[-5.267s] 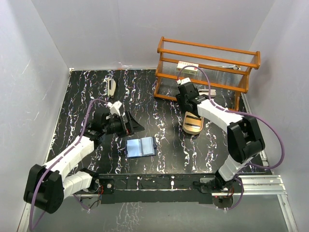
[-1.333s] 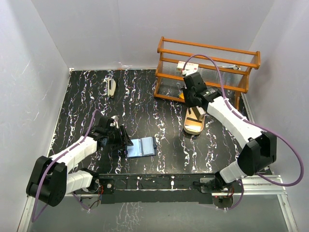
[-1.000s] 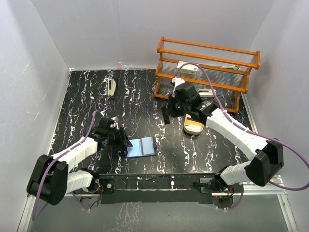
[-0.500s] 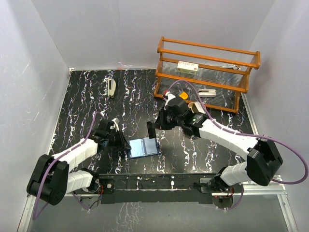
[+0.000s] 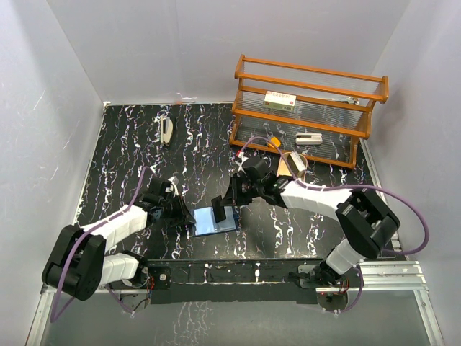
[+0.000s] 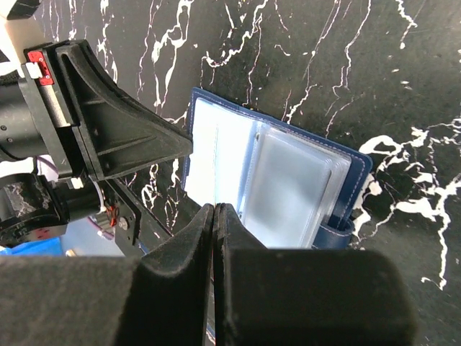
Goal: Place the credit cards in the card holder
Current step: Insert the credit card into the card holder.
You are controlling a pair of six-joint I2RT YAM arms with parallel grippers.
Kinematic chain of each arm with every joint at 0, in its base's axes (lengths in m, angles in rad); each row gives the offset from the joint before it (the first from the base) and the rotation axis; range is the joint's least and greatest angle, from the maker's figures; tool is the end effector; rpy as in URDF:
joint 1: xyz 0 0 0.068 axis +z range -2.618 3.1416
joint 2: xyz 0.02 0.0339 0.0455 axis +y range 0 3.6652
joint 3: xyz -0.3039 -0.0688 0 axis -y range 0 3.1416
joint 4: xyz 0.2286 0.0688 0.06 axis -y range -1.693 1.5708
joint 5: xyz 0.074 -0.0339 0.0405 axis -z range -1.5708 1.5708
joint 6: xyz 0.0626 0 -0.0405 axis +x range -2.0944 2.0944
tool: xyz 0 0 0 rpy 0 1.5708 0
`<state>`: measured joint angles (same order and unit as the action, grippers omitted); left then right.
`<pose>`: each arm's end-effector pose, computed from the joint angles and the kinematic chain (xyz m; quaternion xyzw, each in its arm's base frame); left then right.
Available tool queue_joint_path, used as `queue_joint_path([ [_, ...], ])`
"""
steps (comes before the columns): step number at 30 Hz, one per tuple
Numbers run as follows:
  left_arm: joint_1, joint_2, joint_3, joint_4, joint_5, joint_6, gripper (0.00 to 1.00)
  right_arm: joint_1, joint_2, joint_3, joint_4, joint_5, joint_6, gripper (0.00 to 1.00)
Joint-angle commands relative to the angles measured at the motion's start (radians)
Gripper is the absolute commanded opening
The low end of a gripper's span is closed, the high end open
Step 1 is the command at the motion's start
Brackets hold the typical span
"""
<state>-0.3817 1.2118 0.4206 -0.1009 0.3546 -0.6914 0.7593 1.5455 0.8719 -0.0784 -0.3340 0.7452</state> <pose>0.1774 -0.0946 0.1743 -0.0851 0.9261 -0.3104 0.1966 0.2221 0.2391 0.2306 -0.0725 0.9041 0.3795 0.1824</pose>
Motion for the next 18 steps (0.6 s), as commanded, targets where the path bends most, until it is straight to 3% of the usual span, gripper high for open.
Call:
queue_joint_path([
  [1,-0.002,0.011,-0.003,-0.005,-0.005,0.015,0.0,0.005,0.041,0.01,0.118,-0.076,0.034,0.0],
  [18,-0.002,0.031,0.007,-0.021,-0.005,0.018,0.0,-0.019,0.165,-0.007,0.075,-0.103,-0.001,0.0],
])
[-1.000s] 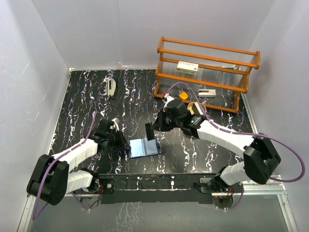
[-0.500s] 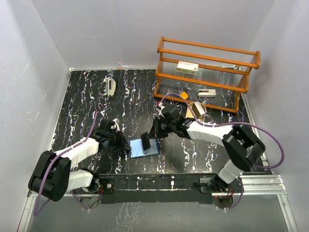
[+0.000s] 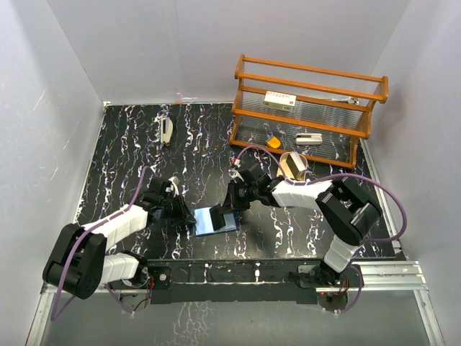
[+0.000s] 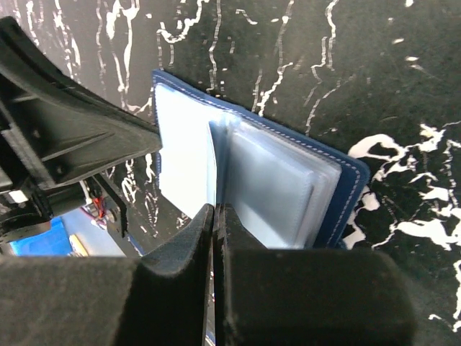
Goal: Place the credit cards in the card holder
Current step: Insert the credit card into the card holder.
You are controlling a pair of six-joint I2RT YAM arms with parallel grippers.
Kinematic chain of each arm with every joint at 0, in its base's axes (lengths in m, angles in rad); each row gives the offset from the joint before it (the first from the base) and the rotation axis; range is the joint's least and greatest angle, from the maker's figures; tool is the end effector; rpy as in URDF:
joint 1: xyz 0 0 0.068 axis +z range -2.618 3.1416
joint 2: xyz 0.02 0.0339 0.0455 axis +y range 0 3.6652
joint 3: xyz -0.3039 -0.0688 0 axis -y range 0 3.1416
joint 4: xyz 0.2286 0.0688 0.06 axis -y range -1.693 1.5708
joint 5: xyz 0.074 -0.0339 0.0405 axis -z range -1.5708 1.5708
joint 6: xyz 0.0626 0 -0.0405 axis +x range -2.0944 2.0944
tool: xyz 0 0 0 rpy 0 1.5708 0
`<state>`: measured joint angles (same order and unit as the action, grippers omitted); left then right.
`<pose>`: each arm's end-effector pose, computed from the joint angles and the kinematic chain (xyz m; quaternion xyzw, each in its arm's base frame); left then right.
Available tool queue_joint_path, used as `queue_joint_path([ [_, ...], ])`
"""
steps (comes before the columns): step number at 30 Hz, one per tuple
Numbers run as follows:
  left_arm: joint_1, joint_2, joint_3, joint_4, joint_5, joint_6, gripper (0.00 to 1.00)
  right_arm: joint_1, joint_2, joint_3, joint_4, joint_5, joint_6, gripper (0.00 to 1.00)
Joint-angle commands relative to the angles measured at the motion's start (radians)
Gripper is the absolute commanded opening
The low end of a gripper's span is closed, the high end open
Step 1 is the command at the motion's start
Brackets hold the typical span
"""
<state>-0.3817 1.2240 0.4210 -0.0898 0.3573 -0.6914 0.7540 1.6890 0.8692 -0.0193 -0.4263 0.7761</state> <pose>0.1792 -0.0955 0.1732 -0.0848 0.9261 -0.3113 0.1956 0.2325 0.2538 0.1916 -0.0656 0.9135 0.3847 0.1154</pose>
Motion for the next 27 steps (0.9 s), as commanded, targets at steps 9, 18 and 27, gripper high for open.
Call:
queue_joint_path([
  [9,-0.002,0.027,0.007,-0.036,-0.012,0.018,0.0,-0.036,0.029,0.006,-0.037,0.021,-0.079,0.0],
  [18,-0.002,0.029,0.003,-0.026,-0.009,0.01,0.0,-0.061,0.071,0.016,-0.053,-0.034,-0.117,0.0],
  [27,-0.002,0.043,0.015,-0.035,-0.004,0.011,0.0,-0.059,0.094,0.026,-0.052,-0.046,-0.142,0.0],
])
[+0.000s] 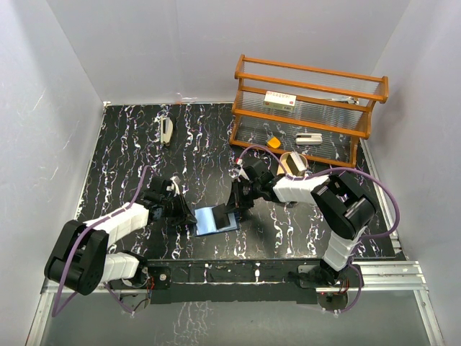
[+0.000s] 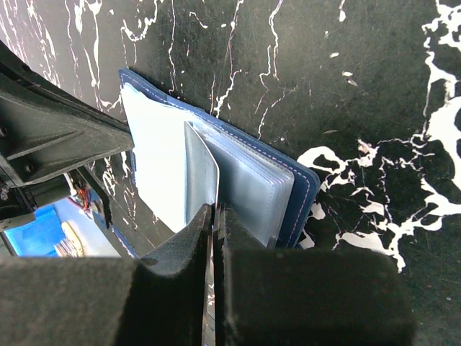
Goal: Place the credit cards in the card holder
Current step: Insert the credit card into the card holder.
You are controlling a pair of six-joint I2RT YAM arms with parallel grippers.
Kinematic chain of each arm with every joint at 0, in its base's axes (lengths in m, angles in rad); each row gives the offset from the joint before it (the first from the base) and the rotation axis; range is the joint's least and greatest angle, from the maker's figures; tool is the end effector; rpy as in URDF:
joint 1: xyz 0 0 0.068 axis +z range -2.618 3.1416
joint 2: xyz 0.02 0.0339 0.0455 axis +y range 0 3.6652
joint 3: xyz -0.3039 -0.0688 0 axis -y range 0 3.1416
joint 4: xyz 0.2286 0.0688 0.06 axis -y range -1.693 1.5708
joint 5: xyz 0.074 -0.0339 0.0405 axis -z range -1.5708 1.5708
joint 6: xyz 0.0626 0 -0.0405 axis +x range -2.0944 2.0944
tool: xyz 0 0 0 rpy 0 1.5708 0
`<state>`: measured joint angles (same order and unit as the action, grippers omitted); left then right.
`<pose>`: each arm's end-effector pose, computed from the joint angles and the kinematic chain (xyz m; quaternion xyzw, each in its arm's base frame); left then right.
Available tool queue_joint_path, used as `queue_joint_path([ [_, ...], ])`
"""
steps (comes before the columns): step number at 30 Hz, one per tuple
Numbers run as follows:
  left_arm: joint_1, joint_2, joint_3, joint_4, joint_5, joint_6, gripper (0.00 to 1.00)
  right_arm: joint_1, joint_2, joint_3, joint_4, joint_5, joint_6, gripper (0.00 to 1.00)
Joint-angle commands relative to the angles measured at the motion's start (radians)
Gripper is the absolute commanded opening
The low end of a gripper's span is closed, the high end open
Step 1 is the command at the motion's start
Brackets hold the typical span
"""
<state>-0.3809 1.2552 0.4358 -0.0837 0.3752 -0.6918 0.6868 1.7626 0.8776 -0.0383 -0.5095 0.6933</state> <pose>0.1841 -0.0984 0.1725 -0.0833 0.9265 -0.3160 0.1867 0.2488 0.2435 0.1703 -0.0772 0.9177 0.3802 0.0853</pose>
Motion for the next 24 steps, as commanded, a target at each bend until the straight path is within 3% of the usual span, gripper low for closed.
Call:
queue_joint_path([
  [1,-0.003,0.008,0.0,-0.043,-0.023,0.01,0.0,0.008,0.008,0.025,-0.052,0.044,-0.066,0.0],
  [11,-0.003,-0.028,0.007,-0.042,-0.058,-0.008,0.05,0.008,-0.122,0.003,-0.003,-0.029,-0.018,0.0],
  [24,-0.002,0.021,0.018,-0.032,-0.051,0.005,0.0,0.007,-0.013,0.013,0.045,-0.048,-0.003,0.0],
])
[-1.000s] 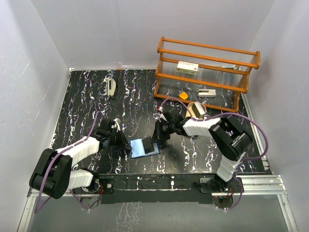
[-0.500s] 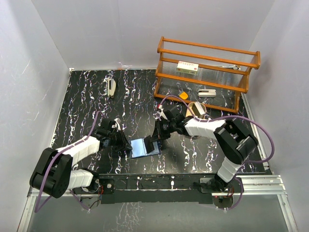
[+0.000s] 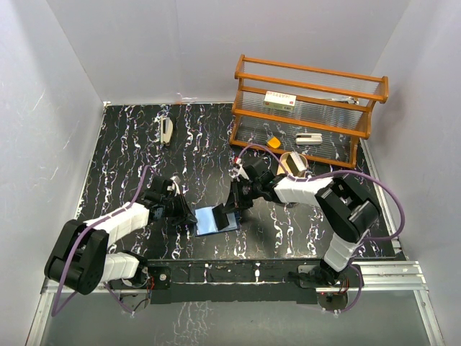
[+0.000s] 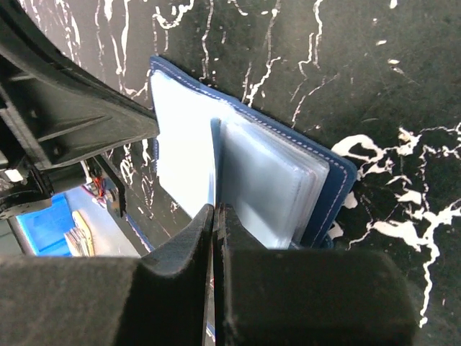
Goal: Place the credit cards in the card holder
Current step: Insert the credit card into the card holder.
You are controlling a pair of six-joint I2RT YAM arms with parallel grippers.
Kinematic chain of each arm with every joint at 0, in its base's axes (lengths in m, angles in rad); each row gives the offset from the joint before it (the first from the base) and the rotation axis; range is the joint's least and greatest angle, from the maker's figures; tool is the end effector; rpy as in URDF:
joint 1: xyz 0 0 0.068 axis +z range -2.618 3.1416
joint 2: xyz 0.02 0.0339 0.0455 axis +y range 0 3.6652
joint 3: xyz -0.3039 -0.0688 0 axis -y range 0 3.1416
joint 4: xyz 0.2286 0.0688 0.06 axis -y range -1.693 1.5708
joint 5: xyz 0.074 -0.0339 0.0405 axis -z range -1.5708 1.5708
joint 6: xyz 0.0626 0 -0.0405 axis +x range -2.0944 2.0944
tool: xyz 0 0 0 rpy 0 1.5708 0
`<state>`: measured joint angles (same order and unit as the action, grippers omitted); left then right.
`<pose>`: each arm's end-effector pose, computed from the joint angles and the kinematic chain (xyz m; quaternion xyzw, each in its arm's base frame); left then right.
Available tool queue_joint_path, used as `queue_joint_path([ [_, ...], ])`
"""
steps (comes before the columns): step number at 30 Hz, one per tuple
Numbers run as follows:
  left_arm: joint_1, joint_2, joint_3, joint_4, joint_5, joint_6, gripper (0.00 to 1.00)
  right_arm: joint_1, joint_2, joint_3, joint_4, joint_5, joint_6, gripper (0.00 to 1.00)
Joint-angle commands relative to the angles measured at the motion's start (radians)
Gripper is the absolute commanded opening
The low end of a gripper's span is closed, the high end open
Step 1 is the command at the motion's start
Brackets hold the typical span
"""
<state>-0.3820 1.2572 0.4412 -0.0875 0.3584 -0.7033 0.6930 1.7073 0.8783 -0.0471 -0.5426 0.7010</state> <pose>0.1854 -0.0982 0.1730 -0.0911 0.9271 -0.3106 0.1890 0.2422 0.2432 0.1885 -0.0876 0.9062 0.4037 0.0897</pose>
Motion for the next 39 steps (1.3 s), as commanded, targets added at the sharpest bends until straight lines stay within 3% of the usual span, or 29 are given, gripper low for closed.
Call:
queue_joint_path([
  [1,-0.001,0.024,0.015,-0.028,-0.035,0.018,0.0,0.002,0.066,0.011,0.059,-0.022,-0.011,0.0],
  [15,-0.001,0.043,0.022,-0.038,-0.038,0.017,0.0,0.0,0.128,0.022,0.106,-0.088,-0.006,0.0],
  [20,-0.001,0.031,0.031,-0.051,-0.033,0.013,0.01,0.0,0.12,-0.021,0.241,-0.128,0.089,0.0],
  [28,-0.003,0.007,0.02,-0.062,-0.011,-0.011,0.03,0.002,0.146,-0.097,0.39,-0.1,0.18,0.0],
  [39,-0.003,-0.013,-0.007,-0.063,-0.019,-0.007,0.03,0.0,0.113,-0.115,0.403,-0.026,0.187,0.0],
])
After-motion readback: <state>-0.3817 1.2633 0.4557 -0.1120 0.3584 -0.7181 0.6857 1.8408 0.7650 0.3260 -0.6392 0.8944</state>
